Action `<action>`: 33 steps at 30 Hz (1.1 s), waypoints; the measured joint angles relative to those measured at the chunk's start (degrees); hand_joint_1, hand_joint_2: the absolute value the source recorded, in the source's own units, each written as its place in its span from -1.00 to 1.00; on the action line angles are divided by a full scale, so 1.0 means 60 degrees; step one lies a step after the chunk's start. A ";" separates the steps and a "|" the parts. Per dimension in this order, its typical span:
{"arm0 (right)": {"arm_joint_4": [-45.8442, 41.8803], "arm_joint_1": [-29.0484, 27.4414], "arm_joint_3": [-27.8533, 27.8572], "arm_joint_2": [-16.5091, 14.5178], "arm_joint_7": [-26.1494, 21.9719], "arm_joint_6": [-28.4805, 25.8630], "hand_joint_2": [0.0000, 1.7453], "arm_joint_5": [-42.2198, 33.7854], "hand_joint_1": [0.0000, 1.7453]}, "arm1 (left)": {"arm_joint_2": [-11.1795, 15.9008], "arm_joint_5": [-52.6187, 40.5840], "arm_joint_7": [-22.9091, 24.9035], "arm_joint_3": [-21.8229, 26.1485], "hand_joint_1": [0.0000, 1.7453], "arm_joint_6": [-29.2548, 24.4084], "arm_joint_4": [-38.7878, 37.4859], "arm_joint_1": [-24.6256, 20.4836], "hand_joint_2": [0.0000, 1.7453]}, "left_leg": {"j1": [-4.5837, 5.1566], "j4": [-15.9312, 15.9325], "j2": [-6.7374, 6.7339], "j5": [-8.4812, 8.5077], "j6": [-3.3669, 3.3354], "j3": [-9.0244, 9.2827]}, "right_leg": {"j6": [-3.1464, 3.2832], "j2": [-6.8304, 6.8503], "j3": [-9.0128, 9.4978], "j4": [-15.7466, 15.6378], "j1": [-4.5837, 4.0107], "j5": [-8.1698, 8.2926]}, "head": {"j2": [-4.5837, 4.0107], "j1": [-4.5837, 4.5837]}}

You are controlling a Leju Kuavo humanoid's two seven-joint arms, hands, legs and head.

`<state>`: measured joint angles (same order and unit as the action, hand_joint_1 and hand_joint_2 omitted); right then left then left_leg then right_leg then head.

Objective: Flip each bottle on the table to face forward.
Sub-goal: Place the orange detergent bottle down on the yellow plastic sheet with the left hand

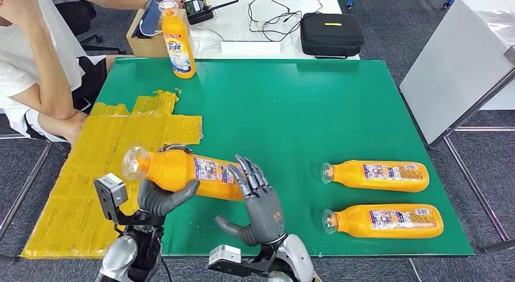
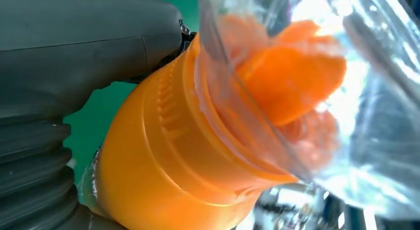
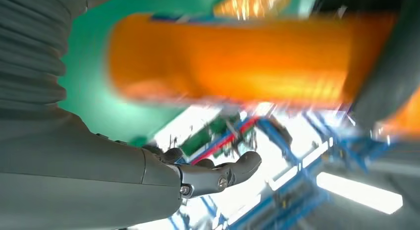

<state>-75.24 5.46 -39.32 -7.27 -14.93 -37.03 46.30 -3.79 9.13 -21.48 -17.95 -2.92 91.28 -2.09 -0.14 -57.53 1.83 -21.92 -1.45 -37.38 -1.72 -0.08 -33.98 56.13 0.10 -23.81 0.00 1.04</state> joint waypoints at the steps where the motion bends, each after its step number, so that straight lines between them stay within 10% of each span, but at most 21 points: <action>1: -0.0144 -0.0016 0.0071 0.0024 -0.0011 -0.0034 1.00 -0.0017 -1.00 | 0.0007 -0.0021 -0.0021 0.0058 1.00 -0.0056 0.0037 -0.0062 1.00 | 0.0000 0.0000 0.0000 0.0000 0.0000 0.0000 | 0.0000 0.0000 0.0001 0.0000 0.0000 0.0000 | 0.0000 0.0001; 11: -0.0807 -0.0147 0.0402 0.0104 -0.0142 -0.0184 1.00 -0.0044 -1.00 | 0.0018 -0.0681 -0.0291 0.0240 1.00 -0.0759 0.0198 -0.0246 1.00 | 0.0001 -0.0001 -0.0002 0.0000 0.0000 -0.0003 | -0.0001 0.0000 -0.0002 0.0000 0.0001 0.0001 | 0.0000 0.0001; 18: -0.2210 -0.0592 0.1098 0.0200 -0.0585 -0.0466 1.00 0.0102 -1.00 | 0.0309 -0.8352 0.0434 0.0499 1.00 -0.4593 0.0322 -0.0829 1.00 | -0.0001 -0.0001 0.0010 0.0002 0.0000 -0.0003 | 0.0000 0.0003 -0.0003 0.0000 0.0000 0.0000 | 0.0000 0.0001; 24: -0.3928 -0.0953 0.1808 0.0391 -0.0674 -0.0480 1.00 0.0525 -1.00 | 0.0733 -1.3899 0.3409 0.0334 1.00 -0.3520 -0.1052 -0.1760 1.00 | 0.0004 -0.0002 -0.0007 0.0005 -0.0005 0.0000 | 0.0000 0.0001 -0.0008 -0.0001 0.0006 0.0011 | 0.0000 0.0000; 33: -0.5047 -0.1245 0.2469 0.0424 -0.0706 -0.0482 1.00 0.0795 -1.00 | 0.1157 -1.5756 0.5311 -0.0067 1.00 -0.2364 -0.4527 -0.3348 1.00 | 0.0003 -0.0003 -0.0033 0.0013 -0.0010 -0.0001 | 0.0018 -0.0002 -0.0009 0.0003 0.0005 0.0025 | 0.0000 0.0001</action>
<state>-105.53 -2.01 -24.51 -4.72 -19.17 -39.92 51.07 3.15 -85.41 10.38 -18.35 -17.10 64.11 -22.18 -0.12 -57.55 1.63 -21.84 -1.51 -37.39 -1.61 -0.10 -34.04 56.15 0.13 -23.66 0.00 1.04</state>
